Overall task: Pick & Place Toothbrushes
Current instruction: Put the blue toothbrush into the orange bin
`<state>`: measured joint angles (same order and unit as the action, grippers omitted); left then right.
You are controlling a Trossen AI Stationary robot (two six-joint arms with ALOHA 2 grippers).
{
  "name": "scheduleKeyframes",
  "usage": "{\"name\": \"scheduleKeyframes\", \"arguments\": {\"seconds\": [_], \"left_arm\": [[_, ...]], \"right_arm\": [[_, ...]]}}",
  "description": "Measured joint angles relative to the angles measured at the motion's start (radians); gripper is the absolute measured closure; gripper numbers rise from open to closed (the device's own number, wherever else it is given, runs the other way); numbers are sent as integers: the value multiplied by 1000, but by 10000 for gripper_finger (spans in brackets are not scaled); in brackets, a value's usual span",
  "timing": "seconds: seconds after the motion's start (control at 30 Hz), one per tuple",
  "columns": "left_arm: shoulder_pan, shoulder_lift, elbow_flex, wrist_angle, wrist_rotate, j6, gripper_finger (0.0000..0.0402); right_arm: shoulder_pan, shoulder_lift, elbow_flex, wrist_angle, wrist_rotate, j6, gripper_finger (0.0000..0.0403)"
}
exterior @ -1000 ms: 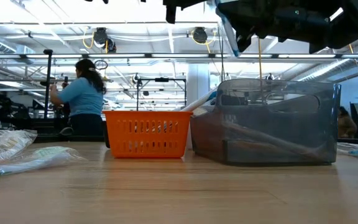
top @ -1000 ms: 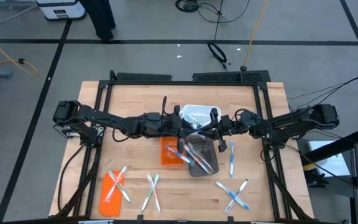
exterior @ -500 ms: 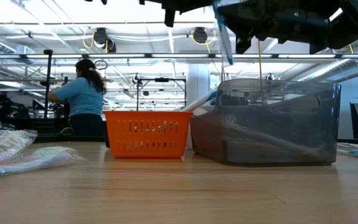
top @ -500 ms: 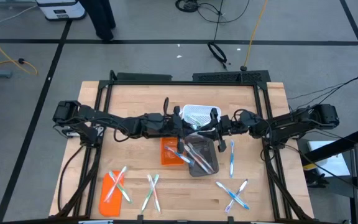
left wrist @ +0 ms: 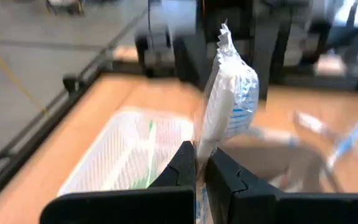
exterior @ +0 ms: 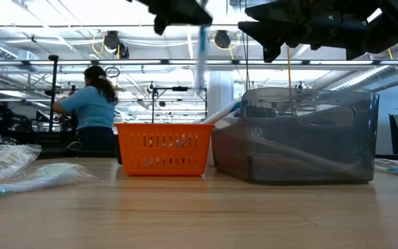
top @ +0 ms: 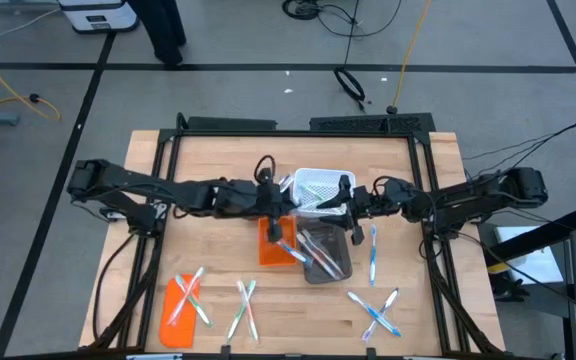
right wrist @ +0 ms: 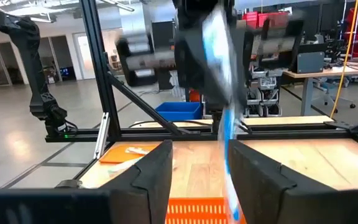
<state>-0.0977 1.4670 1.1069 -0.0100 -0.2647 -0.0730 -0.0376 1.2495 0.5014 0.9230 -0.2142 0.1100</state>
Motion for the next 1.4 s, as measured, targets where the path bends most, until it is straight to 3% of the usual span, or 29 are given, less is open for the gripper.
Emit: {"name": "scheduleKeyframes", "arguments": {"seconds": [0.3, 0.5, 0.63, 1.13, 1.4], "left_arm": [[-45, 2, 0, -170, 1, 16, 400], [-93, 4, -1, -228, 0, 160, 400], [-113, 8, -15, -223, 2, 250, 400], [-112, 119, -85, -151, -27, 360, 399], [-114, 137, -85, -155, -29, 333, 345]], "right_arm": [[0, -19, 0, 0, 0, -3, 253], [0, -19, 0, -1, 0, -19, 252], [0, -19, 0, -1, 0, -21, 254], [-3, -19, 0, 11, 2, -29, 257], [-3, -19, 0, 7, 3, -29, 257]]}}
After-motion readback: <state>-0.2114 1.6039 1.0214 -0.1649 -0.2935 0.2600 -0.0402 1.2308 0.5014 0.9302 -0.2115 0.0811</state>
